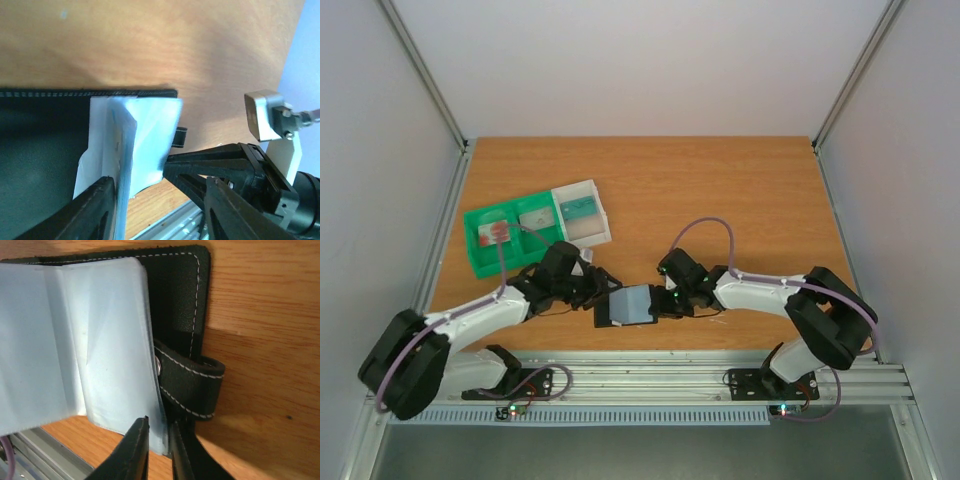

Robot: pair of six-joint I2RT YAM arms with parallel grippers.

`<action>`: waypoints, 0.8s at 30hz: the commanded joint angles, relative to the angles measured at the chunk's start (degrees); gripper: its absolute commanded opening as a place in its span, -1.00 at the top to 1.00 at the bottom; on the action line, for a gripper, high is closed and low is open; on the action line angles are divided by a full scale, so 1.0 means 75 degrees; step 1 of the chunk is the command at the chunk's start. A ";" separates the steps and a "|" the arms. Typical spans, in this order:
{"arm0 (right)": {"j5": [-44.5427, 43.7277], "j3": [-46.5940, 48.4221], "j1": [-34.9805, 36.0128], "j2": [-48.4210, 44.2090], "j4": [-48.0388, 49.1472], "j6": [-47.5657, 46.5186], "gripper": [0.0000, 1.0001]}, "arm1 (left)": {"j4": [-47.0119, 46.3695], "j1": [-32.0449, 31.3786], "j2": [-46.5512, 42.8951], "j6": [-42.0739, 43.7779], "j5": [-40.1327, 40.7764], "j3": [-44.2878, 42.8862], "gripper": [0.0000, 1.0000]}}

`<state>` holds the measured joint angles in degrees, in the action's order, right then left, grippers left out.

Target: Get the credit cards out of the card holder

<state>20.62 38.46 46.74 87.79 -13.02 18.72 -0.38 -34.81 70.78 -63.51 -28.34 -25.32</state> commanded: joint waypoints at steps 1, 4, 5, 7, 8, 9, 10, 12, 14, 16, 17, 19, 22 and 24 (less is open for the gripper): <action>-0.0592 0.0342 0.0061 -0.0735 -0.0750 -0.0281 0.61 | 0.2306 -0.0035 -0.0982 0.0981 0.1180 -0.0973 -0.07; -0.0843 0.0505 0.0059 -0.1382 -0.1231 -0.0307 0.42 | 0.3560 -0.0035 -0.1580 0.1498 0.1819 -0.1554 -0.31; -0.0972 0.0613 0.0058 -0.1577 -0.1446 -0.0292 0.30 | 0.3906 -0.0035 -0.1758 0.1604 0.2008 -0.1737 -0.53; -0.1262 0.0848 0.0061 -0.1928 -0.1927 -0.0292 0.03 | 0.4513 -0.0035 -0.2045 0.1807 0.2360 -0.2103 -0.94; -0.1387 0.0945 0.0061 -0.2119 -0.2143 -0.0309 -0.12 | 0.4756 -0.0033 -0.2159 0.1916 0.2457 -0.2288 -0.98; -0.1511 0.1059 0.0055 -0.2311 -0.2354 -0.0333 -0.25 | 0.4993 -0.0033 -0.2264 0.1982 0.2493 -0.2466 -0.99; -0.1653 0.1155 0.0060 -0.2517 -0.2537 -0.0380 -0.42 | 0.5301 -0.0035 -0.2358 0.2030 0.2548 -0.2647 -0.99; -0.1906 0.1362 0.0061 -0.2950 -0.2889 -0.0479 -0.74 | 0.5860 -0.0034 -0.2533 0.2162 0.2733 -0.3042 -0.99; -0.2155 0.1633 0.0061 -0.3347 -0.3273 -0.0551 -0.97 | 0.6422 -0.0035 -0.2695 0.2304 0.2982 -0.3488 -0.99; -0.2372 0.1957 0.0059 -0.3726 -0.3656 -0.0670 -0.97 | 0.6894 -0.0034 -0.2900 0.2574 0.3225 -0.3978 -0.99; -0.2465 0.2139 0.0061 -0.3906 -0.3917 -0.0739 -0.97 | 0.7111 -0.0035 -0.2988 0.2652 0.3339 -0.4180 -0.99; -0.2685 0.2520 0.0061 -0.4167 -0.4321 -0.0910 -0.97 | 0.7422 -0.0035 -0.3147 0.2816 0.3469 -0.4552 -0.99; -0.3149 0.3090 0.0067 -0.4484 -0.4944 -0.1158 -0.97 | 0.7653 -0.0035 -0.3371 0.3087 0.3292 -0.5026 -0.99; -0.3372 0.3433 0.0060 -0.4717 -0.5242 -0.1236 -0.97 | 0.7678 -0.0035 -0.3550 0.3251 0.3141 -0.5220 -0.99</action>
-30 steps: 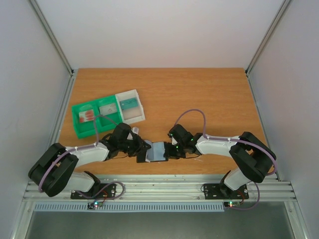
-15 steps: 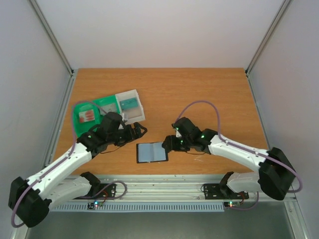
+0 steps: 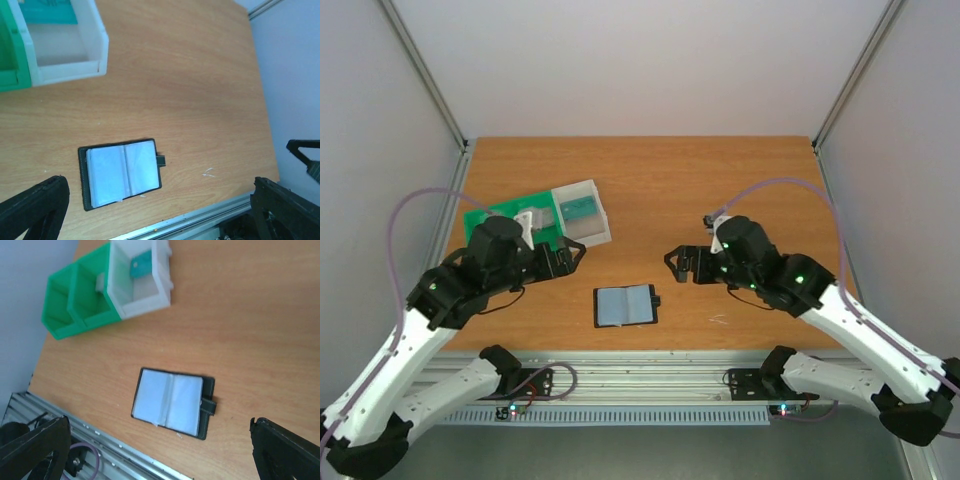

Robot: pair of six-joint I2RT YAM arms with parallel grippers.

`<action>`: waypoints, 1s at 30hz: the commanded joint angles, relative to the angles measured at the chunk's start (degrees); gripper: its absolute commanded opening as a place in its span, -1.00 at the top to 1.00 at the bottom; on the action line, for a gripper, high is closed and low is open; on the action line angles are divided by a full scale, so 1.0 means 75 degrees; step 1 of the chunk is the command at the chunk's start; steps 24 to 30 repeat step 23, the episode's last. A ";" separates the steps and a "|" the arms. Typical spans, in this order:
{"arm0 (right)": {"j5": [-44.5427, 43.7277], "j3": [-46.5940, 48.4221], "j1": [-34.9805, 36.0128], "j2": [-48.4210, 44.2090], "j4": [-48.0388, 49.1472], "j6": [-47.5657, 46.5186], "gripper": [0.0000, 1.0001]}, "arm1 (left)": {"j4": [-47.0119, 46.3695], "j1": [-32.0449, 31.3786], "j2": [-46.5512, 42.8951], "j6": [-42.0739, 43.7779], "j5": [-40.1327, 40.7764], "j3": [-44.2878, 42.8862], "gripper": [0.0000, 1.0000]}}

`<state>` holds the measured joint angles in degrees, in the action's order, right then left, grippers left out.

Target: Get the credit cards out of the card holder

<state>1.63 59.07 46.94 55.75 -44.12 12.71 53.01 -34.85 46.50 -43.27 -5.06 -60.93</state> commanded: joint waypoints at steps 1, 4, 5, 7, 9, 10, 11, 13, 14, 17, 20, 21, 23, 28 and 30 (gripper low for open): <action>-0.0951 0.0804 0.0034 -0.0580 -0.1207 -0.0459 -0.97 | 0.0633 -0.0029 -0.0383 0.0639 0.0028 -0.0539 -0.99; -0.1107 0.1075 0.0035 -0.0917 -0.1400 -0.0570 -0.97 | 0.0947 -0.0028 -0.0602 0.0797 0.0187 -0.0783 -0.99; -0.1135 0.1139 0.0035 -0.0998 -0.1454 -0.0602 -0.97 | 0.1013 -0.0029 -0.0691 0.0823 0.0243 -0.0819 -0.99; -0.1154 0.1162 0.0035 -0.1098 -0.1467 -0.0662 -0.97 | 0.0997 -0.0029 -0.0928 0.0837 0.0289 -0.0830 -0.99; -0.1149 0.1095 0.0035 -0.1184 -0.1444 -0.0648 -0.97 | 0.0895 -0.0029 -0.1205 0.0847 0.0313 -0.0801 -0.99; -0.1136 0.1046 0.0032 -0.1232 -0.1424 -0.0616 -0.97 | 0.0844 -0.0029 -0.1345 0.0829 0.0366 -0.0770 -0.99; -0.1116 0.1007 0.0034 -0.1260 -0.1400 -0.0573 -0.97 | 0.0788 -0.0029 -0.1498 0.0792 0.0405 -0.0735 -0.99; -0.1051 0.0921 0.0035 -0.1346 -0.1321 -0.0504 -0.97 | 0.0690 -0.0029 -0.1737 0.0777 0.0462 -0.0671 -0.99; -0.1042 0.0859 0.0035 -0.1397 -0.1264 -0.0494 -0.97 | 0.0642 -0.0029 -0.1845 0.0777 0.0490 -0.0631 -0.99; -0.1111 0.0726 0.0035 -0.1561 -0.1172 -0.0467 -0.97 | 0.0553 -0.0029 -0.2098 0.0840 0.0645 -0.0497 -0.99; -0.1113 0.0647 0.0032 -0.1634 -0.1164 -0.0461 -0.97 | 0.0403 -0.0028 -0.2330 0.0923 0.0654 -0.0361 -0.99; -0.1119 0.0638 0.0034 -0.1642 -0.1174 -0.0442 -0.97 | 0.0369 -0.0026 -0.2385 0.0919 0.0657 -0.0336 -0.99; -0.1114 0.0616 0.0034 -0.1640 -0.1207 -0.0415 -0.97 | 0.0347 -0.0029 -0.2508 0.0917 0.0846 -0.0289 -0.99; -0.1114 0.0616 0.0034 -0.1640 -0.1207 -0.0415 -0.97 | 0.0347 -0.0029 -0.2508 0.0917 0.0846 -0.0289 -0.99; -0.1114 0.0616 0.0034 -0.1640 -0.1207 -0.0415 -0.97 | 0.0347 -0.0029 -0.2508 0.0917 0.0846 -0.0289 -0.99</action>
